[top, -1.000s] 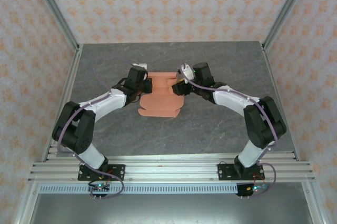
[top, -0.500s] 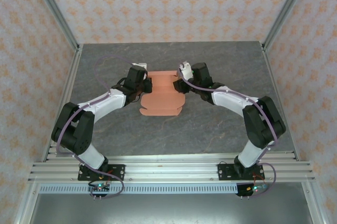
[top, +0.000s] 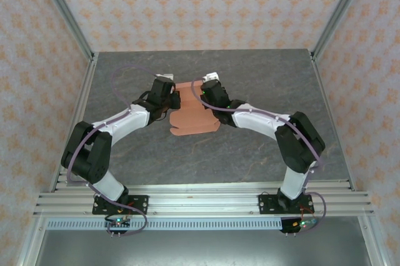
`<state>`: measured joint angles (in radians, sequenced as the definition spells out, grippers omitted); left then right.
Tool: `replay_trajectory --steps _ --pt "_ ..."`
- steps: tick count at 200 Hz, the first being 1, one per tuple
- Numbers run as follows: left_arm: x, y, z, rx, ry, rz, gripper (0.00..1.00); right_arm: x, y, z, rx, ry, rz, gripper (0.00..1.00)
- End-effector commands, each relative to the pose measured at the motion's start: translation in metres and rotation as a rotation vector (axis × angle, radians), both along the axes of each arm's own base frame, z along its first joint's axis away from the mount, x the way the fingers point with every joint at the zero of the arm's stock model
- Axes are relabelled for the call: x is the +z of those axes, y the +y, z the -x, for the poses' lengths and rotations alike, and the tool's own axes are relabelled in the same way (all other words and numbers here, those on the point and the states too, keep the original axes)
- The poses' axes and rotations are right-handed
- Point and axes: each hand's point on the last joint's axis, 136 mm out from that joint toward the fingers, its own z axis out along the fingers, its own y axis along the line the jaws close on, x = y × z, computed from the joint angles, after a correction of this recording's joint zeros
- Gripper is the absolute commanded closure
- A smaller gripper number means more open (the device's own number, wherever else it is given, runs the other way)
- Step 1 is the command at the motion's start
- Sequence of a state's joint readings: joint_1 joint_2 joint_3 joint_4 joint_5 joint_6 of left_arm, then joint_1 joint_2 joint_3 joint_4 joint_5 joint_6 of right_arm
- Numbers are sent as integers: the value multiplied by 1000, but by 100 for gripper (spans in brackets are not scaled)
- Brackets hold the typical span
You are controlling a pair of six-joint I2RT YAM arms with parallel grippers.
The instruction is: Fold the paper box
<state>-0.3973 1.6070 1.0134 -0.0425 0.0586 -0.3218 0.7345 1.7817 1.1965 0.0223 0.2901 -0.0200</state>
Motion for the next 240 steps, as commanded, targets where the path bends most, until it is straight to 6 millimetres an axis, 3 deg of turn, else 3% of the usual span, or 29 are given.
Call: replay_trajectory --steps 1,69,113,174,240 --pt "9 -11 -3 -13 -3 23 95 5 -20 -2 -189 -61 97 89" --pt "7 -7 -2 5 6 9 95 7 -31 0 -322 -92 153 91" --pt "6 -6 -2 11 9 2 95 5 -15 0 -234 -52 85 87" --pt "3 -1 -3 32 18 -21 95 3 2 11 -99 25 -22 67" --pt "0 6 -3 60 37 -56 95 6 12 41 26 110 -127 36"
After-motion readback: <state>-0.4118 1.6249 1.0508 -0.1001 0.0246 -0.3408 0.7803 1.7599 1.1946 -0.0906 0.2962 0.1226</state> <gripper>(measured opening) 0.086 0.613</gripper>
